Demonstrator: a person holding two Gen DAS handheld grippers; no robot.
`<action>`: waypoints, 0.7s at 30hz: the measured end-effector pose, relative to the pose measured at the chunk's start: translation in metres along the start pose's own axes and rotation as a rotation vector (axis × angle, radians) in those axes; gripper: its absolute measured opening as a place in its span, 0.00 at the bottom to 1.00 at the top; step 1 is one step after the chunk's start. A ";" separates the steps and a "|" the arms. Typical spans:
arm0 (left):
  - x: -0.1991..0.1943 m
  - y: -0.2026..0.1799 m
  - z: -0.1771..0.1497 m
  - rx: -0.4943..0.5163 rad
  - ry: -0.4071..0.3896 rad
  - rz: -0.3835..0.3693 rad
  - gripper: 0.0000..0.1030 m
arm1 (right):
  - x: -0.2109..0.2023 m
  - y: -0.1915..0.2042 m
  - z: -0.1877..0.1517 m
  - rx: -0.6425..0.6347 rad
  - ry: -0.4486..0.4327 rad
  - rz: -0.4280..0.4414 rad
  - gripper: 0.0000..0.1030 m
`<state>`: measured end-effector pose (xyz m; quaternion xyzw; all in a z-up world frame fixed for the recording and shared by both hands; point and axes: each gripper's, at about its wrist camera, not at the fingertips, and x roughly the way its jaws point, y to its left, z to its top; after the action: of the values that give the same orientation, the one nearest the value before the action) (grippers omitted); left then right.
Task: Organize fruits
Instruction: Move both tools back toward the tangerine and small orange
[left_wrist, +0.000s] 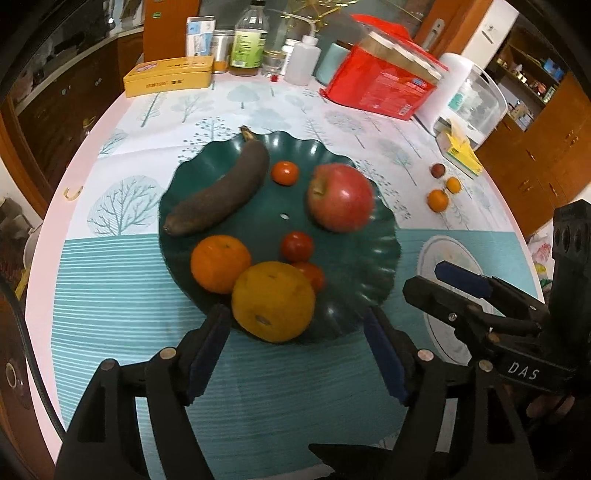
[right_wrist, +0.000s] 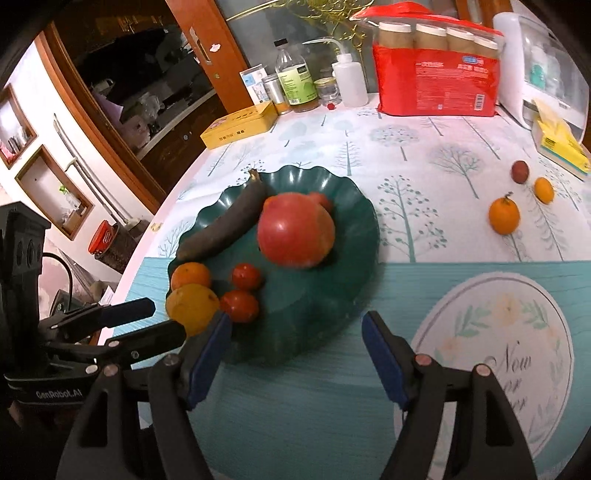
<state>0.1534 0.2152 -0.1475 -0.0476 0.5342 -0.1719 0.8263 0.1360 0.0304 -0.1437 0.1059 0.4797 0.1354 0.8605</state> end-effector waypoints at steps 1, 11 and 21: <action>-0.001 -0.003 -0.002 0.007 0.004 -0.002 0.71 | -0.003 -0.002 -0.004 0.008 0.001 -0.002 0.72; 0.004 -0.036 -0.020 0.040 0.051 -0.008 0.80 | -0.032 -0.031 -0.039 0.079 0.005 -0.060 0.72; 0.024 -0.085 -0.025 0.050 0.122 0.014 0.81 | -0.065 -0.091 -0.065 0.172 0.024 -0.143 0.72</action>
<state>0.1202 0.1305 -0.1571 -0.0126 0.5795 -0.1818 0.7943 0.0597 -0.0731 -0.1537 0.1432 0.5061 0.0330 0.8499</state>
